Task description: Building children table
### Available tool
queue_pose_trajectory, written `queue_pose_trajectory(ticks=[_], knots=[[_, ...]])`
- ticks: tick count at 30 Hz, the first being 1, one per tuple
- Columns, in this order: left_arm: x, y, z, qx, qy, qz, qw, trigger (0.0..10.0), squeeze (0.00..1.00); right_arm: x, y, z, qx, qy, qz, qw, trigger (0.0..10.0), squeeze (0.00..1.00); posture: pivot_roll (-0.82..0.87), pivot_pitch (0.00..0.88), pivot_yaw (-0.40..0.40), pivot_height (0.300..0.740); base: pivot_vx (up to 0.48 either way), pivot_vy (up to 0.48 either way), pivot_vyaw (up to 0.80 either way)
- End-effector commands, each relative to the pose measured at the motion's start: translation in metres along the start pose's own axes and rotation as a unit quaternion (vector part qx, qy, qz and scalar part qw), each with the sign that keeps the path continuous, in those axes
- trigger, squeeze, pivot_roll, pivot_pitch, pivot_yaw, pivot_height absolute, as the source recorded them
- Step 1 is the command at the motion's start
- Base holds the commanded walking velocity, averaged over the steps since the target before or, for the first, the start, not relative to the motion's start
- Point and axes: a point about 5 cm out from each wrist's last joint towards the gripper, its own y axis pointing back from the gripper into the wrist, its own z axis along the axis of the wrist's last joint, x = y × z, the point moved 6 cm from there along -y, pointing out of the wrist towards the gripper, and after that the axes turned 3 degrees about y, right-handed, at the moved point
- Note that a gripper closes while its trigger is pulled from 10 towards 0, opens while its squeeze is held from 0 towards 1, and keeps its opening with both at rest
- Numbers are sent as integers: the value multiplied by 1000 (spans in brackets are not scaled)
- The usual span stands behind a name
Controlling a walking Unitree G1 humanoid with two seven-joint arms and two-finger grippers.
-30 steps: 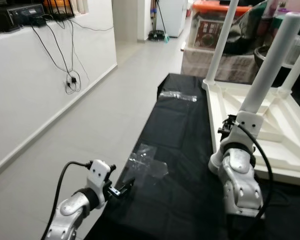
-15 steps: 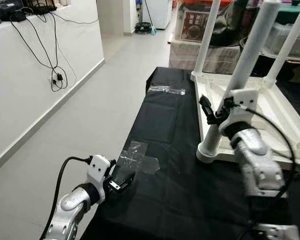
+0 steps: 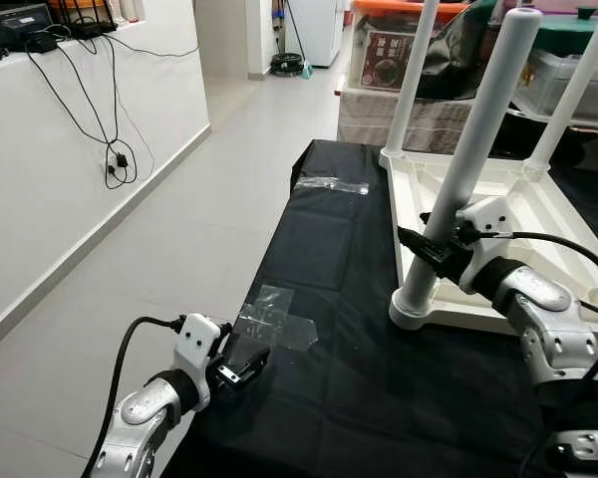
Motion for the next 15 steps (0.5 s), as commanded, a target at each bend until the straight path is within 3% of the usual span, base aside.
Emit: queue_pose_trajectory(ticks=[1,2,4,5,6,9,10,11,12,13,15], knots=[[1,3,-5,9,-2,1,1000,10000,0,19,-5,-11,18,9,46,999,0,0,55,0,-47,740,0,0,0],[1,3,-5,9,-2,1,1000,10000,0,19,-5,-11,18,9,46,999,0,0,55,0,-47,740,0,0,0],[2,3,-5,10,-2,1,1000,10000,0,-5,-9,-23,51,-6,-72,996,0,0,54,0,-44,740,0,0,0],[2,3,-5,10,-2,1,1000,10000,0,-5,-9,-23,51,-6,-72,996,0,0,54,0,-44,740,0,0,0],[2,3,-4,9,-3,0,1000,10000,0,-30,-3,-31,80,-23,-204,975,0,0,51,0,-44,740,0,0,0],[2,3,-4,9,-3,0,1000,10000,0,-30,-3,-31,80,-23,-204,975,0,0,51,0,-44,740,0,0,0],[2,3,-4,9,-3,0,1000,10000,0,-42,13,-37,99,-32,-320,942,0,0,52,0,-46,740,0,0,0],[2,3,-4,9,-3,0,1000,10000,0,-9,29,-37,105,-45,-394,912,0,0,52,0,-44,740,0,0,0],[1,3,-4,9,-2,-1,1000,10000,0,7,31,-34,100,-53,-391,914,0,0,52,0,-44,740,0,0,0],[1,3,-4,9,-1,-2,1000,10000,0,24,23,-30,95,-57,-358,927,10000,0,47,0,-40,740,0,0,0],[0,3,-4,8,-1,-3,1000,10000,0,37,13,-28,90,-59,-322,941,10000,0,47,0,-40,740,0,0,0]])
